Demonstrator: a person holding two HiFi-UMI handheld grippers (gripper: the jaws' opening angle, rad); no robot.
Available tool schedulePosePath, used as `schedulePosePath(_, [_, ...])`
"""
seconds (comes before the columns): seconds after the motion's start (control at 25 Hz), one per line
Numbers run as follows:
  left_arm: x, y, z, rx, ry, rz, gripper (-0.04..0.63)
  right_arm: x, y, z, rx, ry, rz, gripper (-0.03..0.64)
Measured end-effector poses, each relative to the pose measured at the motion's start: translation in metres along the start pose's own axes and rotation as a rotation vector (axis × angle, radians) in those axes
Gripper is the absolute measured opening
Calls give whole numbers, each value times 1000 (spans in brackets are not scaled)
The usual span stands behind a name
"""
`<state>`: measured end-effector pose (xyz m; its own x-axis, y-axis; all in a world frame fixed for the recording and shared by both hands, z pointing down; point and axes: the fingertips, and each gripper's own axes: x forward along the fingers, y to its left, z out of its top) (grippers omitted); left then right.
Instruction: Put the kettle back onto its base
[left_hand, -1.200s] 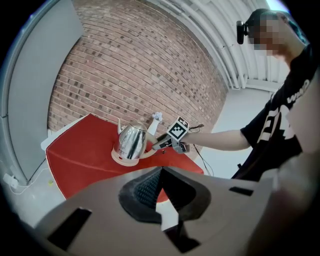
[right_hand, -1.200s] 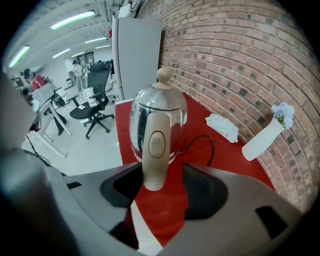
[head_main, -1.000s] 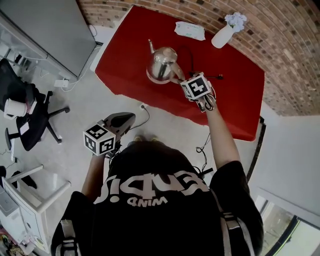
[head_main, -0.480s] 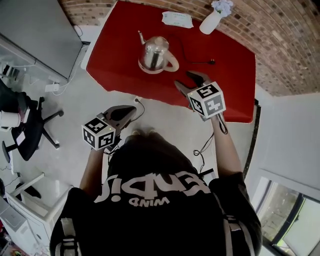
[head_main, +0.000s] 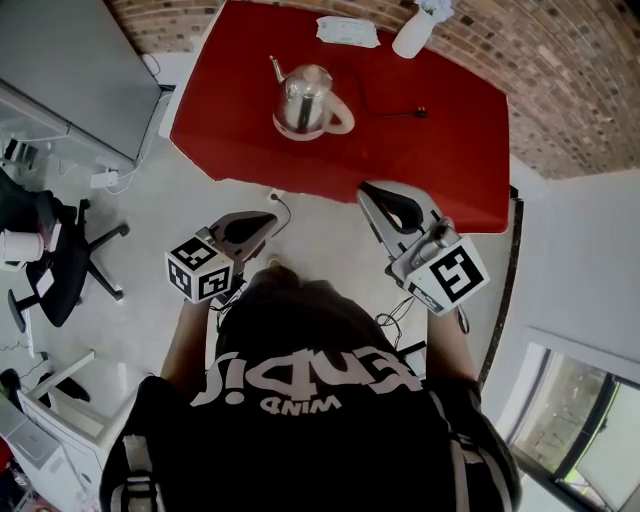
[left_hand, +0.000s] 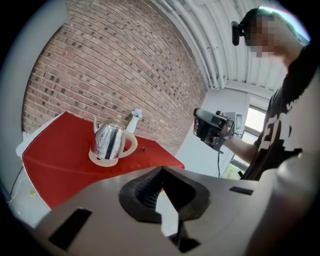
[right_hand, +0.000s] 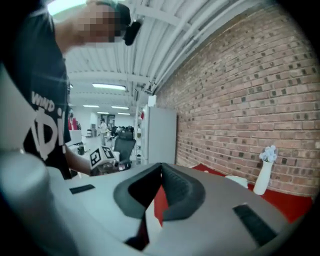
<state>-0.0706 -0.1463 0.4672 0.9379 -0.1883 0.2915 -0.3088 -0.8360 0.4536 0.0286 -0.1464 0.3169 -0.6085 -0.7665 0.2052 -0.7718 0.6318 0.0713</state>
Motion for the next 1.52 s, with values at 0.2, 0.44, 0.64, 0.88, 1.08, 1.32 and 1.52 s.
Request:
schedulePosePath(0.2, [3, -16, 3, 16, -17, 3, 9, -34, 40, 1, 70, -98, 108, 21])
schedulePosePath(0.44, [12, -47, -3, 43, -19, 2, 9, -75, 77, -35, 164, -68, 123, 21])
schedulePosePath(0.64, [23, -70, -15, 52, -2, 1, 9, -104, 94, -52, 204, -47, 135, 21])
schedulePosePath(0.88, [30, -103, -19, 61, -15, 20, 9, -134, 108, -62, 201, -57, 194, 21])
schedulePosePath(1.08, [29, -137, -25, 67, -34, 20, 9, -163, 120, -71, 232, -77, 207, 21])
schedulePosePath(1.32, [24, -185, -35, 70, -63, -1, 9, -193, 137, -79, 259, -75, 262, 21])
schedulePosePath(1.52, [19, -224, -48, 82, -56, -31, 9, -209, 146, -79, 328, -110, 310, 21])
